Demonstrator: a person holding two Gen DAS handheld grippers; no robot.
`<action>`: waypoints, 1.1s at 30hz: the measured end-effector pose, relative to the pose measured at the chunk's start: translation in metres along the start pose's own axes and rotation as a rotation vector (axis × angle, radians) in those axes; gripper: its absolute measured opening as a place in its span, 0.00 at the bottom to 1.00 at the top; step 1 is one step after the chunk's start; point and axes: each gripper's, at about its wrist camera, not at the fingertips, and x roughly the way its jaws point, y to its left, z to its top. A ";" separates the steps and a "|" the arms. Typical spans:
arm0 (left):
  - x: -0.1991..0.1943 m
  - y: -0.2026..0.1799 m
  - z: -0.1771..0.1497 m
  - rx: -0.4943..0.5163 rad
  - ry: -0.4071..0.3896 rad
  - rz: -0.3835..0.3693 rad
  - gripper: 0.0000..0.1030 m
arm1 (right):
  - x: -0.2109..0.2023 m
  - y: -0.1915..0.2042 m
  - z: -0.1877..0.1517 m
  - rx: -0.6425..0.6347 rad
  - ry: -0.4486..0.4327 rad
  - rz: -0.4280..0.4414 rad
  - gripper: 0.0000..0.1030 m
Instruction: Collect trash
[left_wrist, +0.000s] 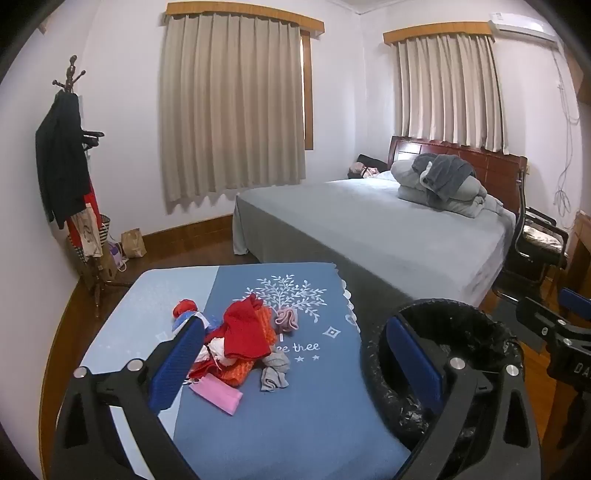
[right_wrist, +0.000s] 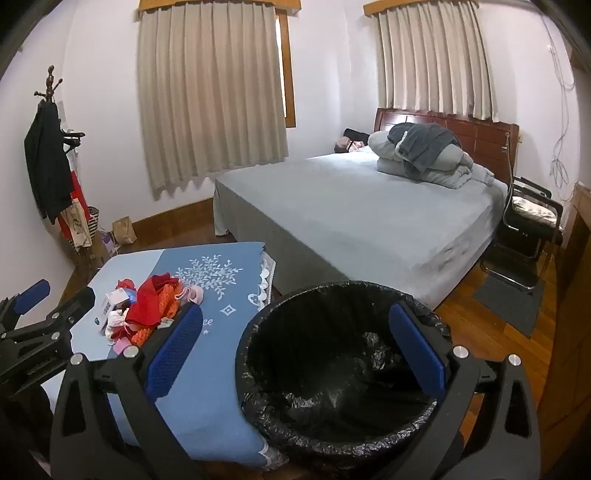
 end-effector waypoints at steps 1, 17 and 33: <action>0.000 0.000 0.000 0.002 0.003 0.001 0.94 | 0.000 0.000 0.000 0.001 0.000 0.000 0.95; 0.000 0.000 0.000 0.005 0.008 0.003 0.94 | 0.003 0.000 0.000 0.006 0.010 0.001 0.95; 0.000 0.000 0.000 0.005 0.009 0.003 0.94 | 0.007 -0.002 -0.003 0.006 0.014 0.001 0.95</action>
